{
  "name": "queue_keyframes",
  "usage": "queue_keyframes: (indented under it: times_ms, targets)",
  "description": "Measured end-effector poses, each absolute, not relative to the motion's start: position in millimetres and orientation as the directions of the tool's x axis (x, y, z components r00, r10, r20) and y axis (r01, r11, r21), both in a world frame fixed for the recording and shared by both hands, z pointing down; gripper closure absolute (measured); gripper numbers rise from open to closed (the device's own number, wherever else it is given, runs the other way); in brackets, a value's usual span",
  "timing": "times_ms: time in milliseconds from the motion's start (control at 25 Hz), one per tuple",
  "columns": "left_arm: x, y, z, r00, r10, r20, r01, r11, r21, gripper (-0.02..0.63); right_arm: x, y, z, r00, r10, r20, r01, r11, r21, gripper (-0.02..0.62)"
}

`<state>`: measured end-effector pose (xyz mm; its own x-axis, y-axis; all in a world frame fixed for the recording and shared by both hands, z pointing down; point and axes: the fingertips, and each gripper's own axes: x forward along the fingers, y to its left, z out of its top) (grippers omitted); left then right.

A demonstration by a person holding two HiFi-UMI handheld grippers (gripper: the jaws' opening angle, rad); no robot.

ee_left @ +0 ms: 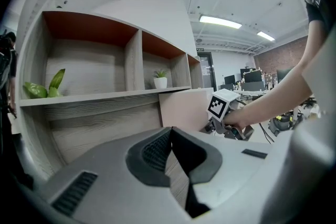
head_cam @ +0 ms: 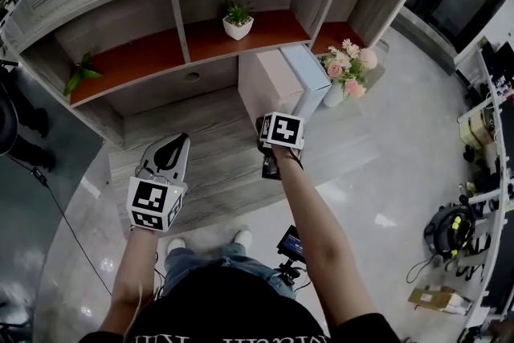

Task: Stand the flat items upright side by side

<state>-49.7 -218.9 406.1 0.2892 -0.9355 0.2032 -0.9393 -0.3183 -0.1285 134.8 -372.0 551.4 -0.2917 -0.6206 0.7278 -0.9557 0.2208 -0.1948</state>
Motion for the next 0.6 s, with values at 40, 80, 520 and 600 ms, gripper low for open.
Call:
queue_keyframes:
  times_ms: [40, 80, 520, 600]
  targets:
    - [-47.9, -218.6, 406.5, 0.285, -0.937, 0.202, -0.941, -0.314, -0.125, 0.594, 135.6, -369.5, 550.9, -0.301, -0.615, 0.728, -0.952, 0.236, -0.195, 0.239]
    - [-46.0, -218.5, 407.0, 0.281, -0.939, 0.201, -0.944, -0.308, -0.121, 0.594, 136.2, -366.9, 550.0, -0.312, -0.611, 0.728, -0.948, 0.250, -0.197, 0.239]
    - [-8.2, -217.5, 402.8, 0.311, -0.935, 0.172, -0.936, -0.333, -0.117, 0.594, 157.4, -345.1, 526.9, -0.391, -0.606, 0.693, -0.914, 0.346, -0.212, 0.239]
    - [-4.5, -217.9, 400.9, 0.323, -0.932, 0.165, -0.932, -0.344, -0.118, 0.594, 161.7, -339.9, 523.0, -0.401, -0.606, 0.687, -0.910, 0.349, -0.224, 0.239]
